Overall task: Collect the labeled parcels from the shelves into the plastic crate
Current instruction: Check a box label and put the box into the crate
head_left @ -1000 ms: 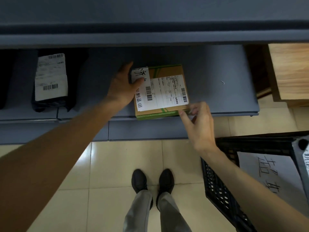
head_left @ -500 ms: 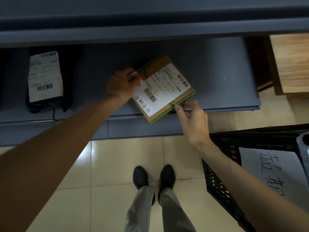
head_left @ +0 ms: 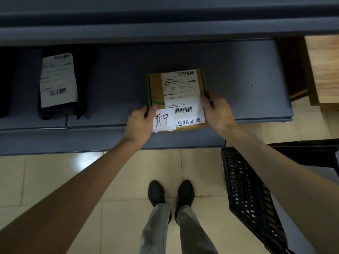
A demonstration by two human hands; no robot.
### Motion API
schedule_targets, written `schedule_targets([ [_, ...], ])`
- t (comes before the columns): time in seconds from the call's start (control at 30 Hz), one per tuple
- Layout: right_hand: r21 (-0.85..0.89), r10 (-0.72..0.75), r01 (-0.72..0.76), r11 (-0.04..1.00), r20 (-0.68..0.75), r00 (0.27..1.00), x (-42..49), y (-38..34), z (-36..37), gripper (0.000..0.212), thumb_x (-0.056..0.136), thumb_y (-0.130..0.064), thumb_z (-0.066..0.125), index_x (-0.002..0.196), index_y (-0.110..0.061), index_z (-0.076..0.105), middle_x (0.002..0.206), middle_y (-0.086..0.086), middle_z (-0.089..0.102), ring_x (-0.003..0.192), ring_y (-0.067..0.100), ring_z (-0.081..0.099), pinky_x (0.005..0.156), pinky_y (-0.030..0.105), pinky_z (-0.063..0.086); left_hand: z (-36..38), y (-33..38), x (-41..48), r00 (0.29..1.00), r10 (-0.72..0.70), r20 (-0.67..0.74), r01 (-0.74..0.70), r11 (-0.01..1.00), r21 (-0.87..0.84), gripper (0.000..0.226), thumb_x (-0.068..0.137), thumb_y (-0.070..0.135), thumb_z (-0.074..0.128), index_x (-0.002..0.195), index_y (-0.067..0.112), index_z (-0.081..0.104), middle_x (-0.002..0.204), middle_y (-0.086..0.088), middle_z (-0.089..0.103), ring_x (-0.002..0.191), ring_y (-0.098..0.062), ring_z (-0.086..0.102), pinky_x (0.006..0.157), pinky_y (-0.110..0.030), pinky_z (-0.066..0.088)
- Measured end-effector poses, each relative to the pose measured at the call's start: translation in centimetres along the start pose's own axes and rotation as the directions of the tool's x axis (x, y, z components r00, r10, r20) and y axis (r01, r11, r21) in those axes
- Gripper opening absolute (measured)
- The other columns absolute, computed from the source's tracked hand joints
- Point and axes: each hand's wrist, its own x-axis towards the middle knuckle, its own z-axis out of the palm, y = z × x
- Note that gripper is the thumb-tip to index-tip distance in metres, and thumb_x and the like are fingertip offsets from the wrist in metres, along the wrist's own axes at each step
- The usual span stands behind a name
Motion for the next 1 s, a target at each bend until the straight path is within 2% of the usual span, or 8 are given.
schedule_targets([
  [0.1,0.0,-0.005,0.005,1.0,0.003,1.0,0.1,0.2,0.0,0.033,0.107,-0.026,0.036,0.121,-0.006,0.058,0.111,0.007,0.062,0.094,0.02,0.059,0.064,0.011,0.045,0.2,-0.3,0.2,1.0,0.011,0.012,-0.011,1.0,0.011,0.034,0.108,0.033,0.042,0.088,0.009,0.056,0.101,-0.014,0.054,0.077,-0.02,0.052,0.053,-0.011,0.035],
  [0.23,0.051,-0.007,0.007,0.999,-0.004,1.0,0.1,0.4,0.4,0.032,0.107,-0.027,0.035,0.118,-0.007,0.057,0.113,0.013,0.065,0.1,0.028,0.064,0.087,0.043,0.054,0.9,-0.1,-0.2,1.0,-0.02,-0.009,0.019,0.998,-0.061,0.033,0.108,0.034,0.039,0.098,0.012,0.061,0.109,-0.011,0.05,0.097,-0.025,0.054,0.073,-0.024,0.034],
  [0.37,0.12,-0.007,0.01,0.993,-0.026,1.0,-0.7,0.5,0.7,0.028,0.107,-0.024,0.035,0.113,-0.007,0.056,0.106,0.012,0.068,0.095,0.028,0.066,0.08,0.048,0.056,1.5,-1.3,-0.7,0.999,-0.038,-0.026,0.033,0.984,-0.173,0.036,0.107,0.039,0.041,0.088,0.017,0.062,0.109,-0.015,0.059,0.095,-0.028,0.062,0.076,-0.034,0.046],
  [0.53,0.163,-0.071,0.079,0.983,-0.055,0.996,-2.8,0.7,0.8,0.026,0.107,-0.024,0.035,0.123,-0.014,0.053,0.105,-0.002,0.066,0.096,0.015,0.064,0.08,0.034,0.057,1.1,-1.2,-2.7,0.999,-0.018,-0.045,0.003,0.955,-0.296,0.033,0.109,0.03,0.039,0.087,0.013,0.057,0.076,0.005,0.065,0.061,0.004,0.058,0.055,-0.016,0.041],
  [0.6,0.216,-0.077,0.083,0.973,-0.039,0.996,-4.1,0.5,0.8,0.027,0.107,-0.023,0.036,0.128,-0.015,0.052,0.106,-0.009,0.064,0.097,0.007,0.063,0.079,0.022,0.055,0.7,-0.7,-3.9,0.998,0.008,-0.069,-0.029,0.949,-0.314,0.029,0.11,0.025,0.038,0.093,0.01,0.057,0.073,0.01,0.062,0.059,0.005,0.057,0.053,-0.012,0.04],
  [0.77,0.327,-0.09,0.082,0.942,0.009,0.996,-8.2,-0.5,-0.4,0.026,0.107,-0.021,0.037,0.129,-0.021,0.051,0.111,-0.02,0.064,0.1,-0.008,0.062,0.082,0.014,0.051,-1.1,-0.3,-7.7,0.995,0.092,-0.032,-0.097,0.939,-0.33,0.039,0.111,0.023,0.033,0.146,0.027,0.049,0.117,0.01,0.069,0.098,0.005,0.066,0.075,-0.009,0.049],
  [0.87,0.327,-0.101,0.094,0.94,0.005,0.995,-11.5,-1.7,-1.4,0.031,0.107,-0.023,0.037,0.135,-0.023,0.049,0.116,-0.018,0.063,0.106,-0.006,0.06,0.091,0.018,0.05,-2.7,0.5,-10.7,0.991,0.127,-0.039,-0.133,0.943,-0.305,0.045,0.11,0.023,0.033,0.152,0.038,0.04,0.123,0.02,0.066,0.107,0.007,0.062,0.086,-0.011,0.046],
  [1.0,0.33,-0.109,0.102,0.938,0.005,0.994,-15.9,-3.5,-3.2,0.034,0.107,-0.024,0.037,0.141,-0.022,0.045,0.117,-0.021,0.062,0.105,-0.01,0.059,0.086,0.013,0.049,-4.6,2.5,-15.3,0.988,0.15,-0.032,-0.151,0.927,-0.343,0.046,0.11,0.018,0.032,0.153,0.034,0.039,0.129,0.022,0.063,0.117,0.007,0.058,0.1,-0.015,0.043],
])
